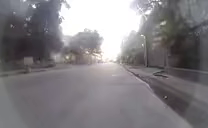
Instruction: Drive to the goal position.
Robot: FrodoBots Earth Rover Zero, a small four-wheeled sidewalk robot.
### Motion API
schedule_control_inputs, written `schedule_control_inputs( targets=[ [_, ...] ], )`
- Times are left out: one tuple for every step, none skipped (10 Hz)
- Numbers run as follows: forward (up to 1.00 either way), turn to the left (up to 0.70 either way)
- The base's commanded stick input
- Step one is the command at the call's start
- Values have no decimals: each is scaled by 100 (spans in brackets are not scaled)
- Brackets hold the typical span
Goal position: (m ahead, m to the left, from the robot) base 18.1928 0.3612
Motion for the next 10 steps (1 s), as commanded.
schedule_control_inputs(
  targets=[
    [100, -22],
    [100, -39],
    [100, -19],
    [100, 1],
    [100, -12],
    [100, -30],
    [100, 1],
    [100, 1],
    [100, -6],
    [100, -30]
  ],
)
